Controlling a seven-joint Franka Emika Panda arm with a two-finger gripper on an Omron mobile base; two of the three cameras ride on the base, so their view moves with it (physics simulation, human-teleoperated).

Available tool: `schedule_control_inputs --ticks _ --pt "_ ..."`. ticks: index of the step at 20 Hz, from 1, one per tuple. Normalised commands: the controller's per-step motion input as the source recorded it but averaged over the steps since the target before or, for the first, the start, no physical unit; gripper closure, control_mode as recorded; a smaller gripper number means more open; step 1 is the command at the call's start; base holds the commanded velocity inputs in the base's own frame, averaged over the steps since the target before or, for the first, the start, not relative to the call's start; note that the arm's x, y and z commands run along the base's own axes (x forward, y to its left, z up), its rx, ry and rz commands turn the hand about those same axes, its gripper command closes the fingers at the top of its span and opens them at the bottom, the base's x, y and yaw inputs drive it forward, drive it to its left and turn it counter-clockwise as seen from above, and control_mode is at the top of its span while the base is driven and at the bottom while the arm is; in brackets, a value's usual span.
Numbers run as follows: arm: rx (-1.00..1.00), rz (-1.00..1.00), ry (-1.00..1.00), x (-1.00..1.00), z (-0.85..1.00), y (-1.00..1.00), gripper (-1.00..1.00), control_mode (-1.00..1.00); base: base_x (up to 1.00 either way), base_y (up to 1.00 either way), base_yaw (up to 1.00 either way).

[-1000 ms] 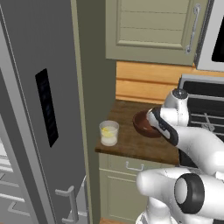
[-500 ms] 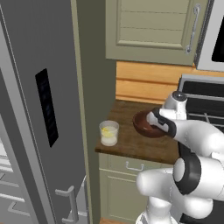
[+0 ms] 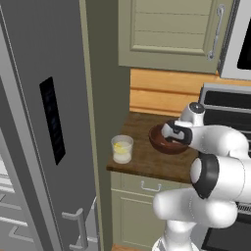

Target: Grab a lemon wedge from the fridge and one ice cube from the ice bowl, and put them in the glass of lemonade.

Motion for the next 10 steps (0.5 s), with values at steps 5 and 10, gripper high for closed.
schedule_control_inputs --ticks 5,10 --pt "0.00 0.05 0.00 0.19 -0.15 -0.09 -1.00 -1.00 0.00 0.00 0.00" --pt "0.00 0.04 0.00 0.15 -0.13 -0.09 -1.00 -1.00 0.00 0.00 0.00"
